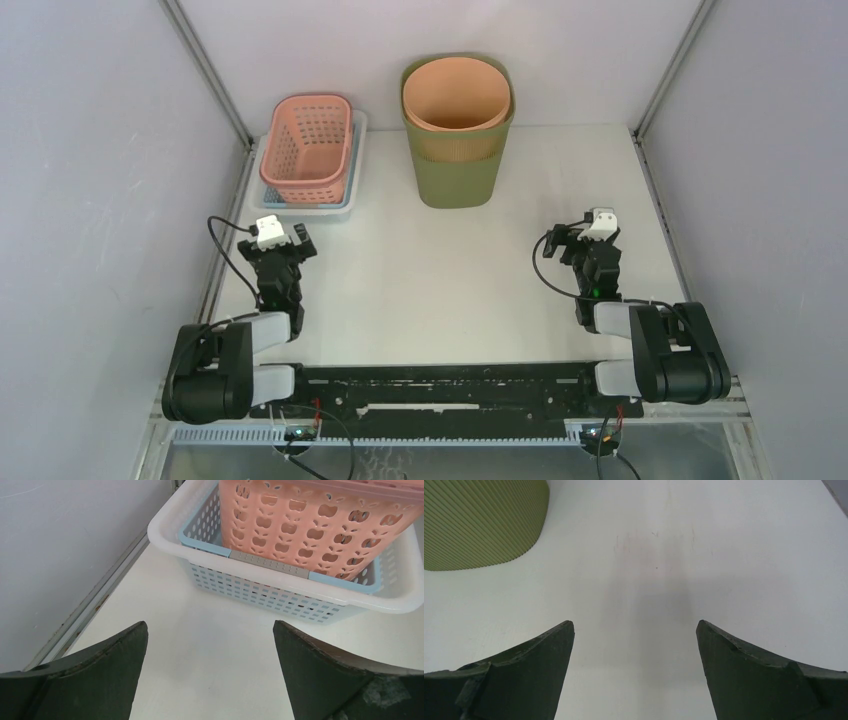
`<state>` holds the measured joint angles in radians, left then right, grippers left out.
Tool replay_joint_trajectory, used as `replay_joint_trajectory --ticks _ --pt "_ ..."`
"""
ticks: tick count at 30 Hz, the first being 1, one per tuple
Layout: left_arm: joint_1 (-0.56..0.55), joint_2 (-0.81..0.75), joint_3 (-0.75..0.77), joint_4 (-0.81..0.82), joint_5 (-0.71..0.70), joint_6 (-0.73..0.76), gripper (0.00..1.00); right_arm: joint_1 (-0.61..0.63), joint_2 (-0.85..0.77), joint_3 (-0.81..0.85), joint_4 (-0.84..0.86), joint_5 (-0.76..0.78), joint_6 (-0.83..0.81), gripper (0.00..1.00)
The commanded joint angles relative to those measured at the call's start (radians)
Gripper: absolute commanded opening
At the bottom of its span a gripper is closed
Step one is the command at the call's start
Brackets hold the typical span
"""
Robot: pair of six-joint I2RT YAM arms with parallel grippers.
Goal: Turn the large container upside down
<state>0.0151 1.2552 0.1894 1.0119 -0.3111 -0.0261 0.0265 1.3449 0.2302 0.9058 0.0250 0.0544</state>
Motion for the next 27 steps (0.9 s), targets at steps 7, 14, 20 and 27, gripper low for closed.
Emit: replay_joint_trajectory --ticks 7,14,20,27 --pt "-0.003 0.0 -0.002 0.041 -0.006 0.012 1.0 -0.007 0.002 0.023 0.013 0.0 0.001 1.0" --pt "-0.003 0.0 -0.002 0.04 -0.006 0.012 1.0 -0.005 0.0 0.02 0.013 0.0 0.001 1.0" --pt "-0.008 -0.013 -0.028 0.07 0.075 0.048 1.0 0.012 -0.007 0.006 0.036 0.021 -0.012 1.0" --pt "-0.024 -0.105 -0.043 0.021 0.123 0.084 1.0 0.138 -0.192 -0.075 0.04 0.154 -0.103 1.0"
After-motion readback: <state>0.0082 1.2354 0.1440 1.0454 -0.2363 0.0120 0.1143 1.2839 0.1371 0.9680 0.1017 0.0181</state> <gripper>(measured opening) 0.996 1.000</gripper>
